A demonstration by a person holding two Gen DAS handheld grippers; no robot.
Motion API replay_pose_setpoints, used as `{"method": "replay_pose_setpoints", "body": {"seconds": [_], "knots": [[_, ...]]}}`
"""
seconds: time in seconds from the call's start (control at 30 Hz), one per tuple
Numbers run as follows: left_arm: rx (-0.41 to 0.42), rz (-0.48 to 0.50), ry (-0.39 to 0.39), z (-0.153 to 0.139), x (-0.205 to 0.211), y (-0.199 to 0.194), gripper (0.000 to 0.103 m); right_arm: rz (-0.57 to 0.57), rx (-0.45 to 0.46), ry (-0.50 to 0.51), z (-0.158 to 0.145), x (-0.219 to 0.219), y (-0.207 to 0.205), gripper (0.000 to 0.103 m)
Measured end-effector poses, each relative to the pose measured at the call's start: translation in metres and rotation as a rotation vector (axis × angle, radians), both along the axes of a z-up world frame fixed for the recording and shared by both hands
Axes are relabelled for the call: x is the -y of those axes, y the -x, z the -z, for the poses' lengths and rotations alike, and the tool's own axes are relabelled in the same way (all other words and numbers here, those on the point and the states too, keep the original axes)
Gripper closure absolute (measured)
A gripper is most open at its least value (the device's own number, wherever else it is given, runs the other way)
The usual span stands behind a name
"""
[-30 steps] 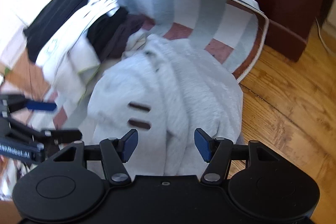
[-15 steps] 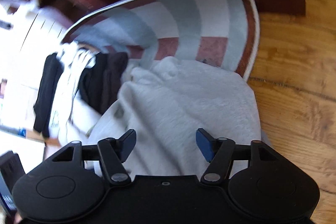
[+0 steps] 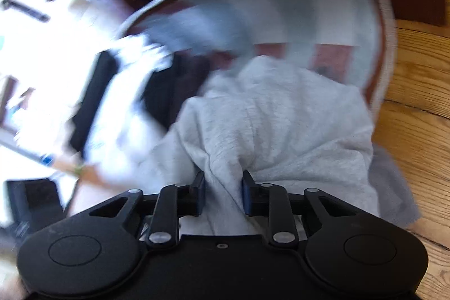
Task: Fold clothes
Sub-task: 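Grasp the grey sweatshirt with the left gripper while the right gripper grasps it too, then lift the grey sweatshirt with both grippers and carry it onto the floor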
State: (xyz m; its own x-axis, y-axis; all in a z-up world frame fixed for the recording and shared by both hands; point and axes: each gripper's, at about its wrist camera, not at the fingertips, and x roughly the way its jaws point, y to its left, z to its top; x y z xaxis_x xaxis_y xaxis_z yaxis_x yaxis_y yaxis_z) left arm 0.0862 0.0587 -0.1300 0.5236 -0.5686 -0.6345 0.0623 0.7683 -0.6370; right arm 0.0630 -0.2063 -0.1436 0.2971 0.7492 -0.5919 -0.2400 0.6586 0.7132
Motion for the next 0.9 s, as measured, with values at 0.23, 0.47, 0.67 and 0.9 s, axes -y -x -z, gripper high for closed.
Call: {"method": "replay_pose_setpoints", "body": {"seconds": [0.23,0.47,0.67,0.9], "knots": [[-0.026,0.01,-0.091,0.011,-0.005,0.006,0.05,-0.053,-0.04,-0.023,0.007,0.011,0.002,0.045],[-0.061,0.055,-0.099,0.034,0.006,0.016,0.068,0.063,-0.138,-0.07,0.051,0.005,0.006,0.052],[0.106,0.058,0.033,-0.004,-0.012,0.033,0.086,-0.131,0.065,-0.153,0.003,0.0,0.027,0.078],[0.334,0.094,-0.019,-0.067,-0.015,0.071,0.086,-0.225,0.213,-0.247,-0.059,0.0,0.044,0.078]]}}
